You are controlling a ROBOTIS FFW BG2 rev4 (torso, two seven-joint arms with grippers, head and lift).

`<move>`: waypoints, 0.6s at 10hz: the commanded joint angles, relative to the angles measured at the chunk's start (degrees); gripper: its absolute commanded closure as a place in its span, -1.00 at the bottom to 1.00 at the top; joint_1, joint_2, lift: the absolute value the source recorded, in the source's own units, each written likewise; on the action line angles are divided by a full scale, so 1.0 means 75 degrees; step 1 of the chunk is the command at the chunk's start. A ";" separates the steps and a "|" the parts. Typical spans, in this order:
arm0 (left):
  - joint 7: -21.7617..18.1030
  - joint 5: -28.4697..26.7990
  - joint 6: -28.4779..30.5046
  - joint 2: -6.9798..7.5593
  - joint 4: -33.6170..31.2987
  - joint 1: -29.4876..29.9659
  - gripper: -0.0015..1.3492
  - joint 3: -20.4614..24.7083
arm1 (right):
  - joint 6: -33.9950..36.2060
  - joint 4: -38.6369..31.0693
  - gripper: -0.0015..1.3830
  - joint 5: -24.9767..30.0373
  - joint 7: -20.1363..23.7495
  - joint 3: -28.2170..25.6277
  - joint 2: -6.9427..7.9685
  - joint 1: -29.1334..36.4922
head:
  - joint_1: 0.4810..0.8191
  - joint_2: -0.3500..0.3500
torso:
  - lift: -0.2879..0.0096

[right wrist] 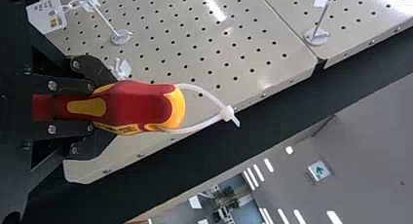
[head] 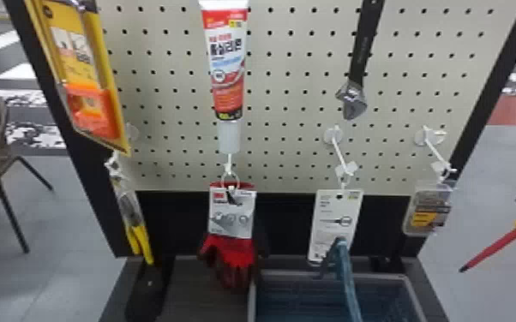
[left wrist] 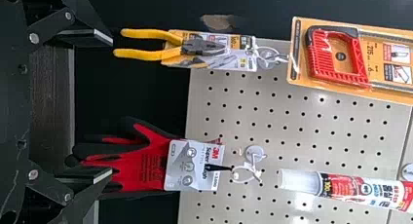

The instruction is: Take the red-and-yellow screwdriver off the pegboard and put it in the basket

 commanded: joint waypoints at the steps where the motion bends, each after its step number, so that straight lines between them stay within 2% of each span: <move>1: 0.0000 -0.0001 -0.0009 0.0012 0.0020 0.0000 -0.49 0.0003 | -0.0122 0.0332 0.66 -0.0028 0.0009 0.0256 0.0135 0.0102 | -0.60 0.00 | 0.26; 6: 0.0000 -0.0013 -0.0009 0.0012 0.0058 0.0000 -0.49 0.0003 | -0.0379 0.0594 0.70 -0.0204 -0.0202 0.0666 0.0346 0.0512 | -0.60 0.00 | 0.26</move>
